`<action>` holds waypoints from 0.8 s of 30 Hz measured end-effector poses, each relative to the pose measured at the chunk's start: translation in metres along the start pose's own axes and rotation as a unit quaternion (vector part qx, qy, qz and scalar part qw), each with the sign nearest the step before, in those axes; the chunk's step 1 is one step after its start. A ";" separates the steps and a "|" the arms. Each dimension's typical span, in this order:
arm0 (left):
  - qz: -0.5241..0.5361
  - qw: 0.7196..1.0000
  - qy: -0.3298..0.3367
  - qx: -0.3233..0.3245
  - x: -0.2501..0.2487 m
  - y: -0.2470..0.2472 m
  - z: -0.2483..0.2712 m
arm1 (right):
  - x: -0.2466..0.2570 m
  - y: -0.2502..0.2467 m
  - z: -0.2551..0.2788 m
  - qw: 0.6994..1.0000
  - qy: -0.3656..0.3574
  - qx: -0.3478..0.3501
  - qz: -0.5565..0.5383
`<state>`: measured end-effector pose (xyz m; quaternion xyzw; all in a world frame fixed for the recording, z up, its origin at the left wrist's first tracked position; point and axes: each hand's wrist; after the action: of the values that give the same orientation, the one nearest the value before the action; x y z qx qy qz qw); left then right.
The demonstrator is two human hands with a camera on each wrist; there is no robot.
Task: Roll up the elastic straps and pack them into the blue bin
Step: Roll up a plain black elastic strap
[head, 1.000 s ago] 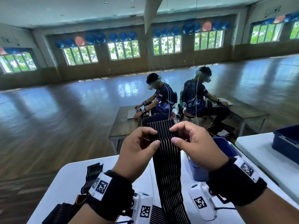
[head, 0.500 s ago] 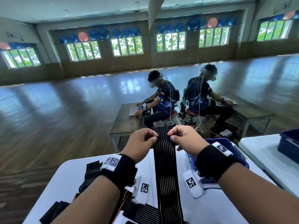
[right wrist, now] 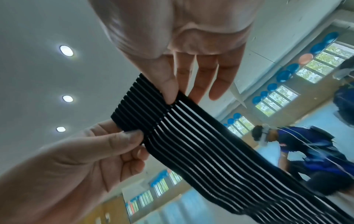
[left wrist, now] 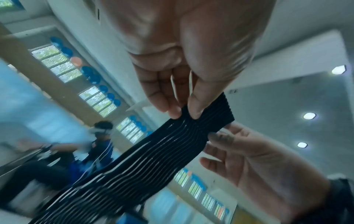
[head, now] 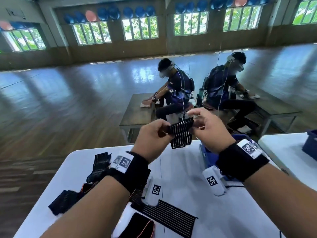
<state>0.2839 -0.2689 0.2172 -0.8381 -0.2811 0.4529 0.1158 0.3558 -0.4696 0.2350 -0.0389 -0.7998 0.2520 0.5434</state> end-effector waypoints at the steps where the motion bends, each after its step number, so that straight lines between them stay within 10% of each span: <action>1: -0.036 0.999 -0.018 0.027 0.010 0.011 0.017 | -0.020 0.007 0.010 0.999 0.008 0.014 0.050; 9: -0.187 0.887 -0.163 0.390 0.081 0.096 0.154 | -0.165 0.065 0.133 0.922 0.212 0.206 0.249; 24: -0.348 0.840 -0.164 0.383 0.107 0.066 0.236 | -0.205 0.075 0.204 0.897 0.077 0.334 0.280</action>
<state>0.1600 -0.2756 -0.0198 -0.4876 -0.3728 0.5850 0.5301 0.2419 -0.5469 -0.0305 -0.0972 -0.5804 0.6423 0.4910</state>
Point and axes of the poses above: each hand's wrist, its own z-axis away from the middle knuckle, its own y-axis out of the palm, x = y × z, and after that the axes turned 8 degrees about y, right-handed
